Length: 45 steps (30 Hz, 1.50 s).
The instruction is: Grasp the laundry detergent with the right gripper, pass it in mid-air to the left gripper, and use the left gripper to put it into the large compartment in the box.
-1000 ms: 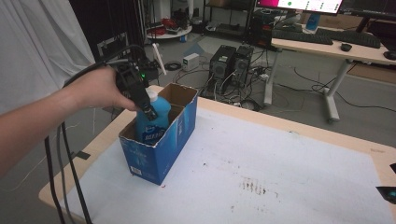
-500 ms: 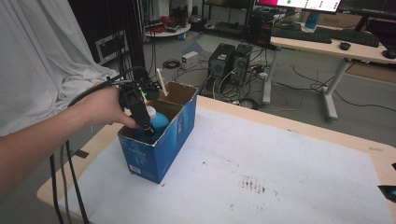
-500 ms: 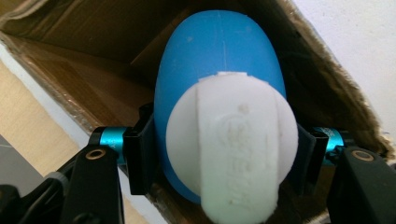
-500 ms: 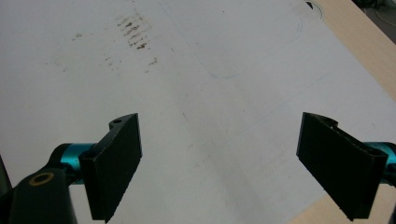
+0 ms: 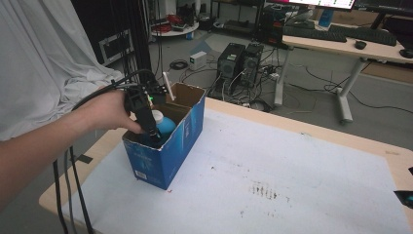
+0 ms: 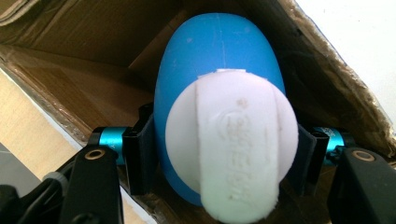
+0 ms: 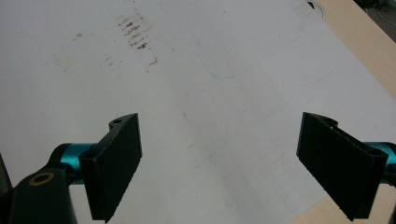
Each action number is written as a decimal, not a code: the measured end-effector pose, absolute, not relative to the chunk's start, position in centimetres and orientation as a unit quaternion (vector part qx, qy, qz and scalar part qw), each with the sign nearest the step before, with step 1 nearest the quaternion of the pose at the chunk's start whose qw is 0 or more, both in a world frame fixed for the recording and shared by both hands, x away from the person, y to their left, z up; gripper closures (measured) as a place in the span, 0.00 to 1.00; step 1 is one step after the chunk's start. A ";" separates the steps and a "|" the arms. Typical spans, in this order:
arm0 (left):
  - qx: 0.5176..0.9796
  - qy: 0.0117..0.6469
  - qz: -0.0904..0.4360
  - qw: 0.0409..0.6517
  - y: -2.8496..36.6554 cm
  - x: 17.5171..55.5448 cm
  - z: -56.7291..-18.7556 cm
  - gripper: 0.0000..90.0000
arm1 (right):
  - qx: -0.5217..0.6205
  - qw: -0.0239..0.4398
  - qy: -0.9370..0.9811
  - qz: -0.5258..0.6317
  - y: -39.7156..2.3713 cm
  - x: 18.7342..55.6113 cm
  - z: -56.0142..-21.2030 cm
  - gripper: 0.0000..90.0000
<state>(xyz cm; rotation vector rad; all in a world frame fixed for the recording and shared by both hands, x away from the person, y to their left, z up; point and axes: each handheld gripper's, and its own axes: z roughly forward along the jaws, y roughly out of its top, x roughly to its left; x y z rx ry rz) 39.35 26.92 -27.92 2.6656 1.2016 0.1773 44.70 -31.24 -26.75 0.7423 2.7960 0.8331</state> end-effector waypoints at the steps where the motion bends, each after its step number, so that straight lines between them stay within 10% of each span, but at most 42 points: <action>1: 0.906 0.406 0.060 0.106 26.9 39.3 -27.9 0.42 | 0.246 0.065 0.927 0.276 -31.2 44.7 -26.8 0.15; 45: 0.916 0.378 0.088 0.098 27.0 39.0 -25.4 0.22 | 0.246 0.056 0.926 0.283 -31.6 44.2 -27.0 0.15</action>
